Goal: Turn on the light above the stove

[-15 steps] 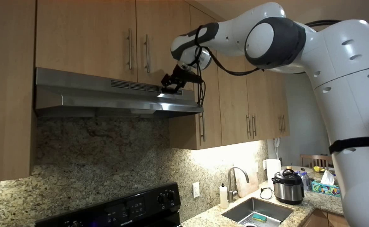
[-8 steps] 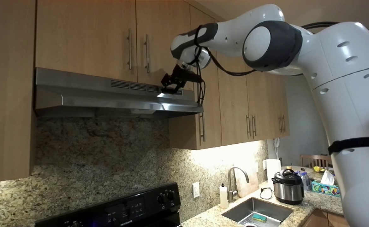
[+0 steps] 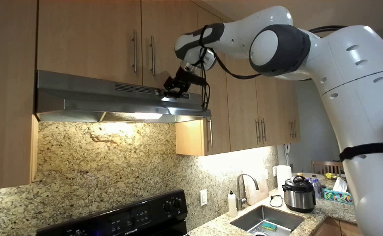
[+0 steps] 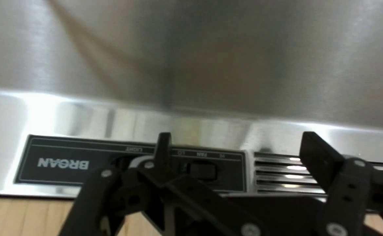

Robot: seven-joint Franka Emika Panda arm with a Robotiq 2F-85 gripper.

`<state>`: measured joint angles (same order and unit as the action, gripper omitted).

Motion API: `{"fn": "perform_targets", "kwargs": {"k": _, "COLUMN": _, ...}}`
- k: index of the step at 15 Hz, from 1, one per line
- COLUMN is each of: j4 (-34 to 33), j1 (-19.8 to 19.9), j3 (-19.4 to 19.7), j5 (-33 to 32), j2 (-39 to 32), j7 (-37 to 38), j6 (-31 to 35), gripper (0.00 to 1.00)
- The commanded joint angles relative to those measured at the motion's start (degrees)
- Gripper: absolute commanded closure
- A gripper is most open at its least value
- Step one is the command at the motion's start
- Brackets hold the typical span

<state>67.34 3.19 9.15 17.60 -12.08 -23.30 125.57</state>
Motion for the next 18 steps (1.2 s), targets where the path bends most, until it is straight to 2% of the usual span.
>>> {"fn": "perform_targets", "kwargs": {"k": 1, "j4": -2.35, "j1": -0.08, "j3": -1.26, "j5": 1.45, "j2": -1.68, "j7": -2.36, "j6": -2.10, "gripper": 0.00}}
{"fn": "perform_targets", "kwargs": {"k": 14, "j4": 1.36, "j1": -1.18, "j3": 0.18, "j5": -3.99, "j2": 2.79, "j7": 0.70, "j6": -1.97, "gripper": 0.00}}
{"fn": "perform_targets", "kwargs": {"k": 18, "j4": 2.00, "j1": -2.89, "j3": -0.05, "j5": -7.45, "j2": 4.58, "j7": 1.87, "j6": -1.31, "gripper": 0.00}}
